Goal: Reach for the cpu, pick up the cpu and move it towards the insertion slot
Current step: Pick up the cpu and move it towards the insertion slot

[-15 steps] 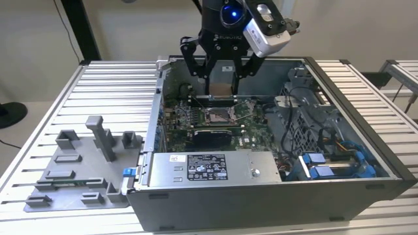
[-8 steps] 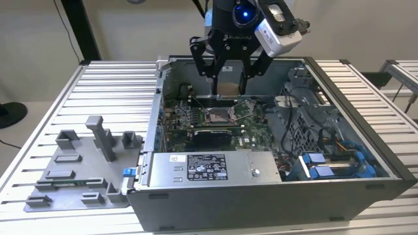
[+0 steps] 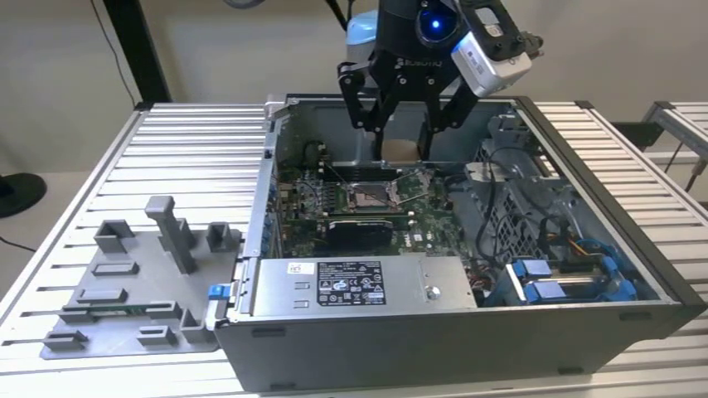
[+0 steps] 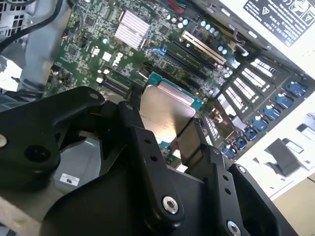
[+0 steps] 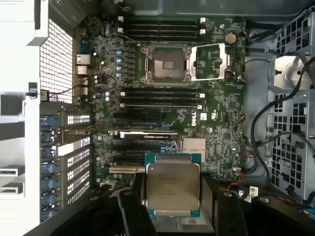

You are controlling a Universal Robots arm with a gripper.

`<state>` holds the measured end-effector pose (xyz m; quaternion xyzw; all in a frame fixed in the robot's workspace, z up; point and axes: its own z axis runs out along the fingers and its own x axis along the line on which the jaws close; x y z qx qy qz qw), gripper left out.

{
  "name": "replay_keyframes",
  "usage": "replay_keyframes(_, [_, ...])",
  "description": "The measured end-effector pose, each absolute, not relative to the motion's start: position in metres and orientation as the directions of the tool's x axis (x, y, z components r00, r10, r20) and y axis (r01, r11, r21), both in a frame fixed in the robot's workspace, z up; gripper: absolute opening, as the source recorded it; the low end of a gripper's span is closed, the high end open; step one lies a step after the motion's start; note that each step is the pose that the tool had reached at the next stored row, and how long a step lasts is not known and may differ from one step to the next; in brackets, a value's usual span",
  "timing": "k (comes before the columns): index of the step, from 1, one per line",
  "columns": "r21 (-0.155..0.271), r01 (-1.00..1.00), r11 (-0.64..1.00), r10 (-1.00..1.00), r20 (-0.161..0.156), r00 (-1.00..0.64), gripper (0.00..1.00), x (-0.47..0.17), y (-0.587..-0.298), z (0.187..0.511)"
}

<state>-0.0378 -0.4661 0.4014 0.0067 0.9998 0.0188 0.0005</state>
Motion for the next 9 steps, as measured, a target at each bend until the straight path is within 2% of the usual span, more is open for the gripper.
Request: replay_keyframes(9, [0.038,0.013,0.999,0.013,-0.001,-1.000,0.00,-0.0315,-0.4661,0.4013])
